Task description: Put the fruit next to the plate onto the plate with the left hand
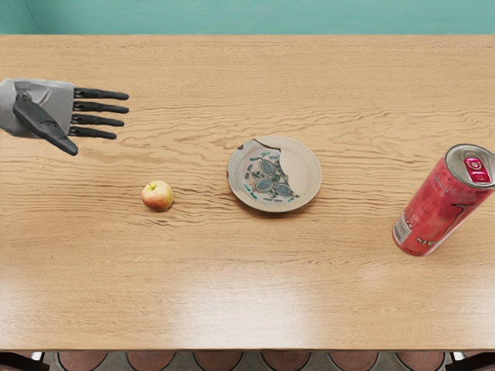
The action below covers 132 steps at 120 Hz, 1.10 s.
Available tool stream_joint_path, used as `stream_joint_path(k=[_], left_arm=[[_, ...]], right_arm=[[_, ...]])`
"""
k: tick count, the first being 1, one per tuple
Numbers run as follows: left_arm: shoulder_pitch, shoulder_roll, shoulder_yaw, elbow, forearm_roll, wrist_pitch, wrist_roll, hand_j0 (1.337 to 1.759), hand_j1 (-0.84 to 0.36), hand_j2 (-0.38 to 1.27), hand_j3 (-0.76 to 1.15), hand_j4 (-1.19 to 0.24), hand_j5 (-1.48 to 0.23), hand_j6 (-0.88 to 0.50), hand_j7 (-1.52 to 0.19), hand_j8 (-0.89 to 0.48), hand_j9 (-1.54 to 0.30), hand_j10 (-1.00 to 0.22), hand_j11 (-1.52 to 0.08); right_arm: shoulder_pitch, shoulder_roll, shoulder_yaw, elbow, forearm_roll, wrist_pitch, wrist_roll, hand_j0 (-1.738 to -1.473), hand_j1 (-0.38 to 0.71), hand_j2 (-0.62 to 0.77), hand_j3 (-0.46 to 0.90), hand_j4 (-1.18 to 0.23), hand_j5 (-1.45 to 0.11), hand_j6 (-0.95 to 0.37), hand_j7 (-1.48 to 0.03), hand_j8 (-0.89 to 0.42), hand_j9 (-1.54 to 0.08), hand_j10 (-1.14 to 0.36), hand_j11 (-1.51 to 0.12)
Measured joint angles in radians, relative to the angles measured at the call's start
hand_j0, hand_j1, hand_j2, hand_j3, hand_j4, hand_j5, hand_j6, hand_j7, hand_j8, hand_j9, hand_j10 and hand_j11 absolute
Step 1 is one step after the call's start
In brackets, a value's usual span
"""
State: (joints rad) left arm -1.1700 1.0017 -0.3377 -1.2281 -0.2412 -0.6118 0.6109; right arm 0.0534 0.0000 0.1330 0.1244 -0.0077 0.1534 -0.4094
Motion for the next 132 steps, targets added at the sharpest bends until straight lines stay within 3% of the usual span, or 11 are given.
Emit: stream_joint_path(k=[25, 37, 55, 68, 97, 109, 132], left_arm=[[-0.010, 0.000, -0.002, -0.022, 0.010, 0.000, 0.000, 1.658, 0.34, 0.00, 0.00, -0.01, -0.01, -0.01, -0.01, -0.01, -0.01, -0.01, -0.01], [-0.044, -0.056, -0.010, -0.026, 0.117, 0.000, 0.000, 1.658, 0.34, 0.00, 0.00, -0.01, -0.01, -0.01, -0.01, -0.01, -0.01, -0.01, -0.01], [-0.048, -0.157, -0.064, -0.039, 0.431, 0.006, 0.000, 1.658, 0.34, 0.00, 0.00, -0.01, -0.01, -0.01, -0.01, -0.01, -0.01, -0.01, -0.01], [-0.041, -0.182, -0.074, -0.091, 0.708, 0.101, 0.000, 1.658, 0.34, 0.00, 0.00, -0.01, -0.01, -0.01, -0.01, -0.01, -0.01, -0.01, -0.01], [0.080, -0.256, -0.071, -0.216, 1.033, 0.283, 0.000, 1.658, 0.34, 0.00, 0.00, -0.01, -0.01, -0.01, -0.01, -0.01, -0.01, -0.01, -0.01], [0.130, -0.312, -0.062, -0.234, 1.136, 0.368, 0.000, 1.658, 0.33, 0.00, 0.00, -0.02, -0.02, -0.02, -0.02, -0.02, -0.02, -0.02, -0.02], [0.149, -0.308, -0.046, -0.242, 1.215, 0.466, 0.000, 1.658, 0.33, 0.00, 0.00, -0.02, -0.02, -0.02, -0.02, -0.02, -0.02, -0.02, -0.02]], right_arm=[[0.002, 0.000, -0.005, 0.000, 0.000, 0.000, 0.005, -1.658, -0.35, 0.00, 0.00, 0.00, 0.00, 0.00, 0.00, 0.00, 0.00, 0.00, 0.00], [0.002, 0.000, -0.007, 0.000, 0.000, 0.000, 0.007, -1.658, -0.35, 0.00, 0.00, 0.00, 0.00, 0.00, 0.00, 0.00, 0.00, 0.00, 0.00], [0.002, 0.000, -0.009, 0.000, 0.000, 0.000, 0.007, -1.658, -0.35, 0.00, 0.00, 0.00, 0.00, 0.00, 0.00, 0.00, 0.00, 0.00, 0.00], [0.002, 0.000, -0.009, 0.000, -0.001, 0.000, 0.007, -1.658, -0.35, 0.00, 0.00, 0.00, 0.00, 0.00, 0.00, 0.00, 0.00, 0.00, 0.00], [0.002, 0.000, -0.010, 0.000, -0.001, 0.000, 0.007, -1.658, -0.35, 0.00, 0.00, 0.00, 0.00, 0.00, 0.00, 0.00, 0.00, 0.00, 0.00], [0.001, 0.000, -0.010, 0.000, -0.001, 0.000, 0.008, -1.658, -0.35, 0.00, 0.00, 0.00, 0.00, 0.00, 0.00, 0.00, 0.00, 0.00, 0.00], [0.001, 0.000, -0.010, 0.000, -0.001, 0.000, 0.008, -1.658, -0.35, 0.00, 0.00, 0.00, 0.00, 0.00, 0.00, 0.00, 0.00, 0.00, 0.00]])
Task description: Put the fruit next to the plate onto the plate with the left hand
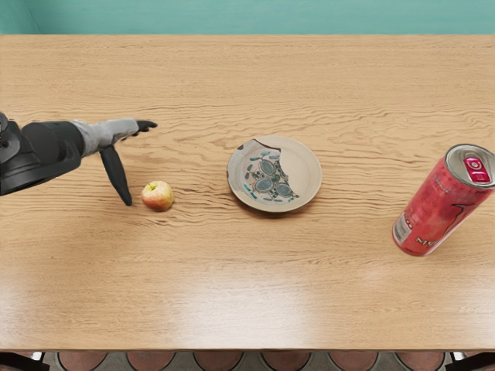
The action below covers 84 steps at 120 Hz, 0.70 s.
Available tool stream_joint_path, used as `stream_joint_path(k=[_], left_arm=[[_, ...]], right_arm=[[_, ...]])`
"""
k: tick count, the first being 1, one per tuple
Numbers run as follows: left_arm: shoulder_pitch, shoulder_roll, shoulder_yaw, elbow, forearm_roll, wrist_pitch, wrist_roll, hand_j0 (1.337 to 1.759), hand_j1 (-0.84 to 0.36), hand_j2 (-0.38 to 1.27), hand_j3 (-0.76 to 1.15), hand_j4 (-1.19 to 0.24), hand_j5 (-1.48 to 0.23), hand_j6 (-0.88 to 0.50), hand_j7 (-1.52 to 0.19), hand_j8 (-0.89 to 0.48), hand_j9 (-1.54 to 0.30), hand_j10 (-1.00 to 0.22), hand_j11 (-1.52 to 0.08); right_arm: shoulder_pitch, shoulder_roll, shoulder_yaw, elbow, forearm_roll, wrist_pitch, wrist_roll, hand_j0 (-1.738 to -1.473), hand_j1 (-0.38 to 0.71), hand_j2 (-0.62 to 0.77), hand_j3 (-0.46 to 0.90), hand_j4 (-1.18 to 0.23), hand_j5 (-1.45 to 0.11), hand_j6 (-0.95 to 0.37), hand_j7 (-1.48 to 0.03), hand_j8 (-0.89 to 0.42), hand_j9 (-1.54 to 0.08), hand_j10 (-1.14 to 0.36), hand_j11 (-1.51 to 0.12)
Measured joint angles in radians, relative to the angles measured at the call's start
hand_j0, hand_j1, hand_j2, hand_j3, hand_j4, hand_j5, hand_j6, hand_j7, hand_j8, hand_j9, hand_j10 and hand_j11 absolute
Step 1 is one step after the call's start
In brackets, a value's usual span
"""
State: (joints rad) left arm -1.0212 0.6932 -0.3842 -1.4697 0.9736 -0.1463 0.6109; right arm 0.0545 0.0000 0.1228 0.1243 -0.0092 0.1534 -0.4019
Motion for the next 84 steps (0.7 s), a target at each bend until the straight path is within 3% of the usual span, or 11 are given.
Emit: stream_joint_path(k=[12, 51, 84], left_arm=[[0.031, 0.002, 0.001, -0.012, 0.010, 0.016, 0.000, 1.658, 0.32, 0.01, 0.00, -0.03, -0.03, -0.03, -0.03, -0.03, -0.03, -0.03, -0.03], [0.094, 0.025, -0.004, -0.154, 0.020, 0.030, 0.000, 1.658, 0.26, 0.02, 0.00, -0.08, -0.10, -0.08, -0.10, -0.08, -0.10, -0.08, -0.10], [0.170, 0.014, 0.005, -0.167, 0.168, 0.221, 0.000, 1.658, 0.21, 0.03, 0.00, -0.12, -0.15, -0.12, -0.15, -0.12, -0.15, -0.12, -0.15]], right_arm=[[0.000, 0.000, 0.000, 0.000, 0.000, 0.000, 0.000, -1.658, -0.35, 0.00, 0.00, 0.00, 0.00, 0.00, 0.00, 0.00, 0.00, 0.00, 0.00], [0.000, 0.000, 0.000, 0.000, 0.000, 0.000, 0.000, -1.658, -0.35, 0.00, 0.00, 0.00, 0.00, 0.00, 0.00, 0.00, 0.00, 0.00, 0.00], [0.000, 0.000, 0.000, 0.000, 0.000, 0.000, 0.000, -1.658, -0.35, 0.00, 0.00, 0.00, 0.00, 0.00, 0.00, 0.00, 0.00, 0.00, 0.00]])
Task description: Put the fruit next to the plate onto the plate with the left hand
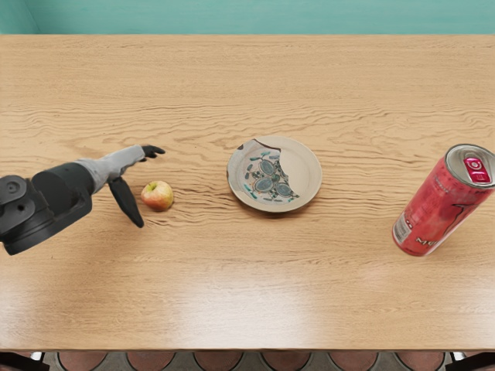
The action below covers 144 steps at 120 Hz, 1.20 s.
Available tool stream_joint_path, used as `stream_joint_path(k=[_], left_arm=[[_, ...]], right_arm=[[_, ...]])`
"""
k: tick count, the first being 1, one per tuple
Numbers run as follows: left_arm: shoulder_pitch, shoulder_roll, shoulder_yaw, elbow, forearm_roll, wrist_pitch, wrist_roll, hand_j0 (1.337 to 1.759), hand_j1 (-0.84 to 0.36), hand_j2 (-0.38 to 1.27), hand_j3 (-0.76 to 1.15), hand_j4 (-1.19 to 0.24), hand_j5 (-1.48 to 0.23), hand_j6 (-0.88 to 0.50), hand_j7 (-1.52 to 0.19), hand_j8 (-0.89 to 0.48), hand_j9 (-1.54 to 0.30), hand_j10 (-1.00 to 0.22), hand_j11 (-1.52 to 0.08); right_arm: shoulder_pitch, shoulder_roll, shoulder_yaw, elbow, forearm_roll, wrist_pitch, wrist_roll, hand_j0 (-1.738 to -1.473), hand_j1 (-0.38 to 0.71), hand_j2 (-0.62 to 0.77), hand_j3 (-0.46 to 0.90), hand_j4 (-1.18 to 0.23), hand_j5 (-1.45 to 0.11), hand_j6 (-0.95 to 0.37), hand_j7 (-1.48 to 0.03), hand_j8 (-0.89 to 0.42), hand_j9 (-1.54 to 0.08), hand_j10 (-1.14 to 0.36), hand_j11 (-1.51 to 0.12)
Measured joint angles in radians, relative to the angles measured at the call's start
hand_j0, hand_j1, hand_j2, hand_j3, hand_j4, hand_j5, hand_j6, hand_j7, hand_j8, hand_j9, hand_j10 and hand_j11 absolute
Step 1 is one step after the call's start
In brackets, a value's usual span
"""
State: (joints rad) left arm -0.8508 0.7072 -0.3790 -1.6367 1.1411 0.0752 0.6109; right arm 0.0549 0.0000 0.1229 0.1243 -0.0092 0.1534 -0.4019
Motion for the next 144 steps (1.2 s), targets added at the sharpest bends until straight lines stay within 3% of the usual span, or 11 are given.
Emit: stream_joint_path(k=[46, 67, 144], left_arm=[[0.022, -0.043, 0.001, 0.017, 0.032, 0.035, 0.000, 1.658, 0.10, 0.05, 0.00, -0.22, -0.28, -0.22, -0.28, -0.22, -0.28, -0.22, -0.28], [0.024, -0.100, 0.002, 0.071, 0.040, 0.046, 0.000, 1.658, 0.05, 0.05, 0.00, -0.26, -0.33, -0.26, -0.33, -0.26, -0.33, -0.26, -0.33], [0.035, -0.130, 0.031, 0.109, 0.071, 0.107, 0.000, 1.658, 0.01, 0.06, 0.00, -0.29, -0.37, -0.29, -0.37, -0.29, -0.37, -0.29, -0.37]], right_arm=[[0.000, 0.000, 0.002, 0.000, 0.001, 0.000, 0.000, -1.658, -0.35, 0.00, 0.00, 0.00, 0.00, 0.00, 0.00, 0.00, 0.00, 0.00, 0.00], [0.000, 0.000, 0.002, 0.000, 0.001, 0.000, 0.000, -1.658, -0.35, 0.00, 0.00, 0.00, 0.00, 0.00, 0.00, 0.00, 0.00, 0.00, 0.00], [0.000, 0.000, 0.001, 0.000, 0.000, 0.000, 0.000, -1.658, -0.35, 0.00, 0.00, 0.00, 0.00, 0.00, 0.00, 0.00, 0.00, 0.00, 0.00]])
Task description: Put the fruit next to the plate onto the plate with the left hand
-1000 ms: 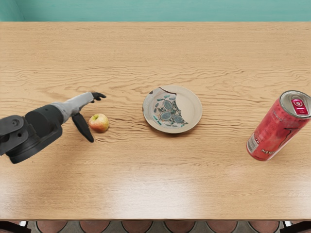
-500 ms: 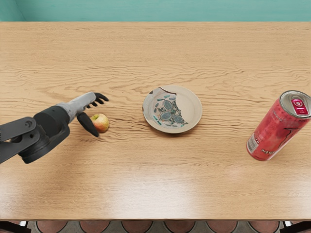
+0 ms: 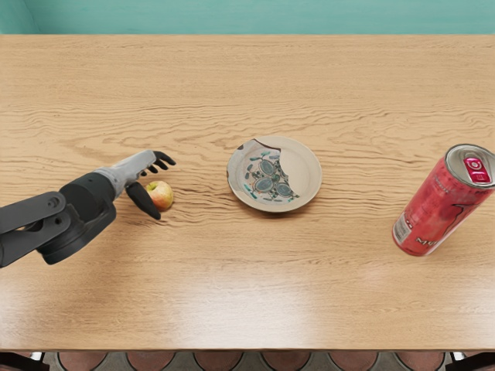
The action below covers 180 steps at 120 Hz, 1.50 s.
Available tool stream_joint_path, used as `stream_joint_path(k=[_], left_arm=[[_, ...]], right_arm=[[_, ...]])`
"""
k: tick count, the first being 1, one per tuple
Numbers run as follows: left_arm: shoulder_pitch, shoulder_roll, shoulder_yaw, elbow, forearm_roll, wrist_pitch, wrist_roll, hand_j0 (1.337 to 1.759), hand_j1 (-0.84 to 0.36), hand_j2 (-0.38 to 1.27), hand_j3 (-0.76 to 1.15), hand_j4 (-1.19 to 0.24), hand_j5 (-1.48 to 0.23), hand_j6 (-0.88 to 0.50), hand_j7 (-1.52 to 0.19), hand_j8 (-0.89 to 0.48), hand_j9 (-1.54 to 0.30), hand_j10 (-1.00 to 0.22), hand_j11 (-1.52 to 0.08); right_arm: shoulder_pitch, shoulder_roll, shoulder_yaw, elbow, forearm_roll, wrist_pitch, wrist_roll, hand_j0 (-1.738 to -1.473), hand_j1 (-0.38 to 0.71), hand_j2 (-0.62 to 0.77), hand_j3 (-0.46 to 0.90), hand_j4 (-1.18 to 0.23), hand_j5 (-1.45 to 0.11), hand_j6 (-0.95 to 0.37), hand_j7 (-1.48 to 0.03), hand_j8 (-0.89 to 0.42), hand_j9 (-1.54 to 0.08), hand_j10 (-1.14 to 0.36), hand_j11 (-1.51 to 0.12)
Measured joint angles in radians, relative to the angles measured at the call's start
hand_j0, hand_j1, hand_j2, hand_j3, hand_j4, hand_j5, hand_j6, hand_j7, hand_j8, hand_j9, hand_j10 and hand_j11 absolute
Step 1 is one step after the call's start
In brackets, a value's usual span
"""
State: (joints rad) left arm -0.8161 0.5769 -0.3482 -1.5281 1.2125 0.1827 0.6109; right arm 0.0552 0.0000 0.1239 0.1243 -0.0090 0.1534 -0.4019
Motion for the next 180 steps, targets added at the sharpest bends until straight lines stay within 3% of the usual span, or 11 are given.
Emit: stream_joint_path(k=[92, 116, 180], left_arm=[[0.002, 0.001, 0.000, 0.000, 0.000, 0.000, 0.000, 1.658, -0.12, 0.09, 0.00, -0.40, -0.51, -0.40, -0.51, -0.40, -0.51, -0.40, -0.51], [0.002, 0.001, 0.011, 0.000, -0.001, -0.002, 0.000, 1.656, -0.15, 0.02, 0.00, -0.43, -0.58, -0.44, -0.58, -0.43, -0.59, -0.43, -0.59], [-0.003, 0.000, 0.016, 0.000, -0.005, -0.002, 0.000, 1.657, -0.25, 0.18, 0.00, -0.54, -0.73, -0.48, -0.72, -0.47, -0.72, -0.55, -0.72]], right_arm=[[0.004, 0.000, -0.001, 0.000, 0.000, 0.000, 0.000, -1.658, -0.35, 0.00, 0.00, 0.00, 0.00, 0.00, 0.00, 0.00, 0.00, 0.00, 0.00], [0.005, 0.000, -0.001, 0.000, 0.000, 0.000, 0.000, -1.658, -0.35, 0.00, 0.00, 0.00, 0.00, 0.00, 0.00, 0.00, 0.00, 0.00, 0.00], [0.012, 0.000, -0.001, 0.000, 0.000, 0.000, 0.000, -1.658, -0.35, 0.00, 0.00, 0.00, 0.00, 0.00, 0.00, 0.00, 0.00, 0.00, 0.00]])
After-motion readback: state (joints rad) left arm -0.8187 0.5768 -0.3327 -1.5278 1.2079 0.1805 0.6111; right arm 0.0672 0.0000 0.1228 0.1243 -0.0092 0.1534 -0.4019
